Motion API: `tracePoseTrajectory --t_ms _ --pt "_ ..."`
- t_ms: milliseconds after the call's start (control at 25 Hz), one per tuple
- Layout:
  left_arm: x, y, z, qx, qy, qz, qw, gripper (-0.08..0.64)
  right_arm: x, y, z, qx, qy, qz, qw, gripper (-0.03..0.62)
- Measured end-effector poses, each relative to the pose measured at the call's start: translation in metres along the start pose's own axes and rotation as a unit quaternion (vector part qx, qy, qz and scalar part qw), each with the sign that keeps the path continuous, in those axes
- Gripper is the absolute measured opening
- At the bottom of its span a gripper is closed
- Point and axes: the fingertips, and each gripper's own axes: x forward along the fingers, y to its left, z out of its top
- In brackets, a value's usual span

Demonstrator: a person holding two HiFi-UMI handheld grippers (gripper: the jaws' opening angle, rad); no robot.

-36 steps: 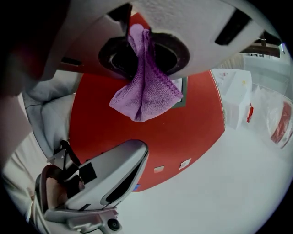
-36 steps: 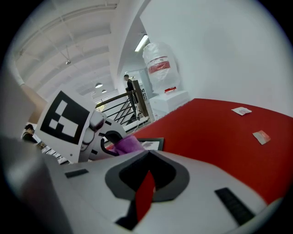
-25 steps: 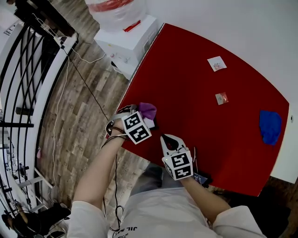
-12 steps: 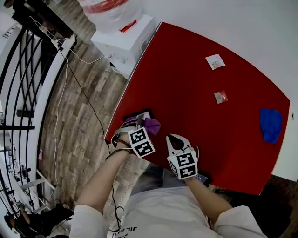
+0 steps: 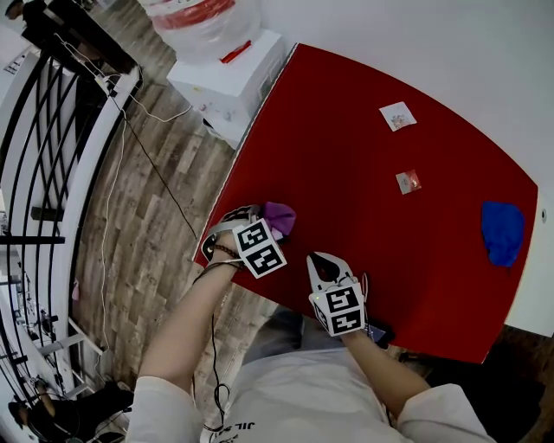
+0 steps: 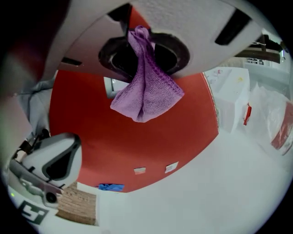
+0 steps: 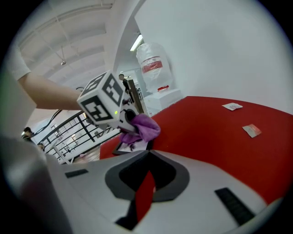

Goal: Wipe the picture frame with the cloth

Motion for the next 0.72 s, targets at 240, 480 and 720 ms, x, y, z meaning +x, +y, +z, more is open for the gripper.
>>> tracePoseTrajectory --t_ms 240,480,720 --pt "0.007 0.032 0.016 -0.027 -0.003 -0.009 0.9996 0.063 -0.004 -0.004 -0.002 0.003 0.002 -0.002 1.000 0.005" --pt "0.010 -0.006 0.021 -0.010 -0.004 -0.032 0.9994 0.063 -0.005 -0.015 -0.004 0.004 0.004 -0.007 1.000 0.005" --pt "0.005 -0.060 0.016 0.007 -0.003 -0.041 0.9991 0.063 -0.001 -0.013 -0.003 -0.003 0.007 -0.002 1.000 0.005"
